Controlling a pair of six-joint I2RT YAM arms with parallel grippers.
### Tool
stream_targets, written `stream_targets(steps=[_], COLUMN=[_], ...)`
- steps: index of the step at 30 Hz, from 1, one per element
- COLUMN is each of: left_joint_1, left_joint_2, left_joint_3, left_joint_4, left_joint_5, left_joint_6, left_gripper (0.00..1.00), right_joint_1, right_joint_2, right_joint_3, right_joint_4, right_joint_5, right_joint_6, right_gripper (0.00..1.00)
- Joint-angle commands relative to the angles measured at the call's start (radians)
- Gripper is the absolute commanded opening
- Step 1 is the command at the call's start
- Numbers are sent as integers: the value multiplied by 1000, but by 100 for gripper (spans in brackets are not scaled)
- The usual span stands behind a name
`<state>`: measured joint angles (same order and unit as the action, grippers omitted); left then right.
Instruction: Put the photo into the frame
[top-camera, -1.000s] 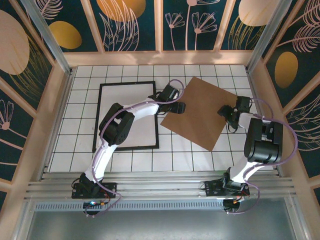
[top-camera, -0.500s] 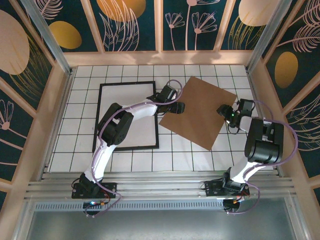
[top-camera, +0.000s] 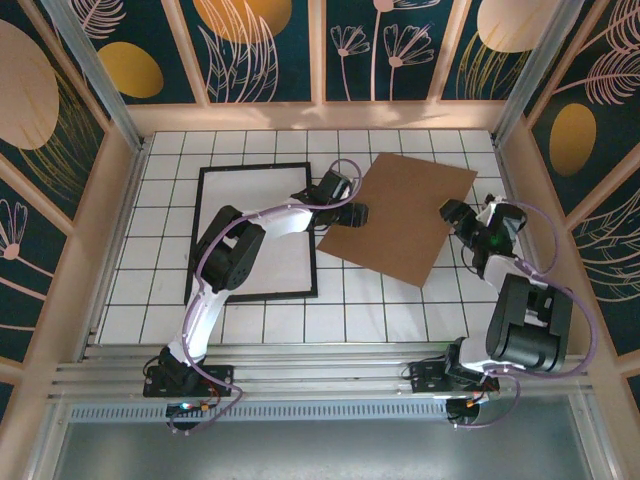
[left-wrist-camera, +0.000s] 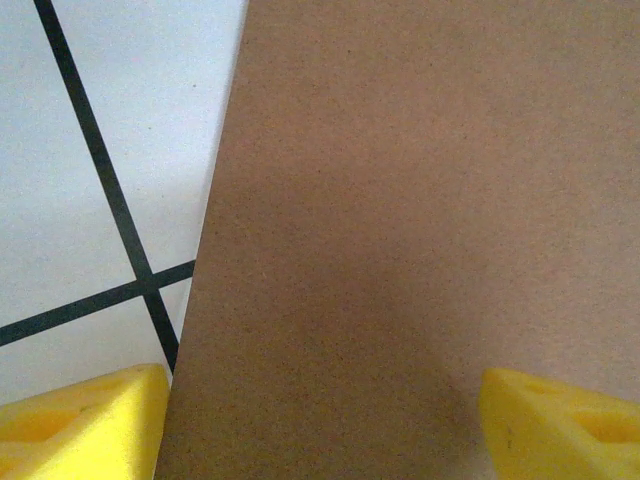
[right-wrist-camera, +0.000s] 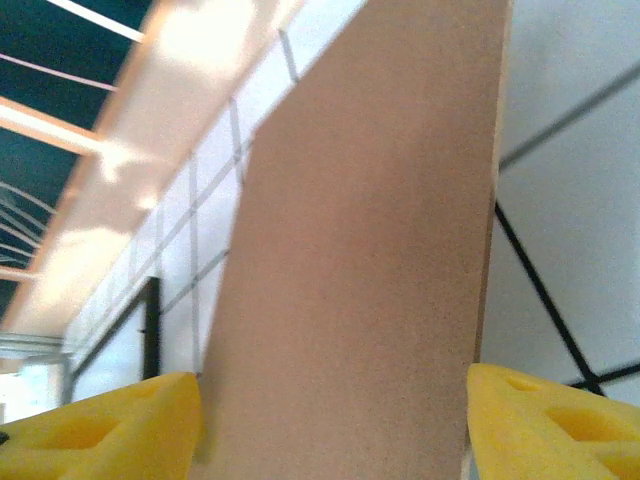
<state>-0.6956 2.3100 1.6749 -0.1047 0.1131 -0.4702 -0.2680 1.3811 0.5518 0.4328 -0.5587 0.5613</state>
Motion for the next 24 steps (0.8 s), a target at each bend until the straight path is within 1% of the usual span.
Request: stream_targets(steps=[1, 6, 10, 15, 20, 24], left_joint_1=[-22, -22, -22, -21, -22, -24], left_joint_2=[-24, -57, -88, -124, -153, -168], left_joint_3=[-29, -62, -105, -160, -195, -213], left_joint_4=[-28, 14, 63, 119, 146, 172], left_joint_5=[134, 187, 234, 276, 288, 304], left_joint_6=[-46, -82, -121, -165, -182, -201], left_gripper=[80, 80, 80, 80, 80, 80], right_joint_1=[26, 34, 59, 106, 124, 148], right_joint_2=[-48, -67, -69, -89, -85, -71], right_joint_3=[-36, -52, -44, -32, -26, 2], right_joint_4=[157, 258, 288, 309, 326, 291], right_joint_5=[-194, -192, -149, -23, 84, 159], right_joint_6=[78, 184, 268, 336, 427, 490], right_gripper=[70, 70, 68, 67, 66, 64])
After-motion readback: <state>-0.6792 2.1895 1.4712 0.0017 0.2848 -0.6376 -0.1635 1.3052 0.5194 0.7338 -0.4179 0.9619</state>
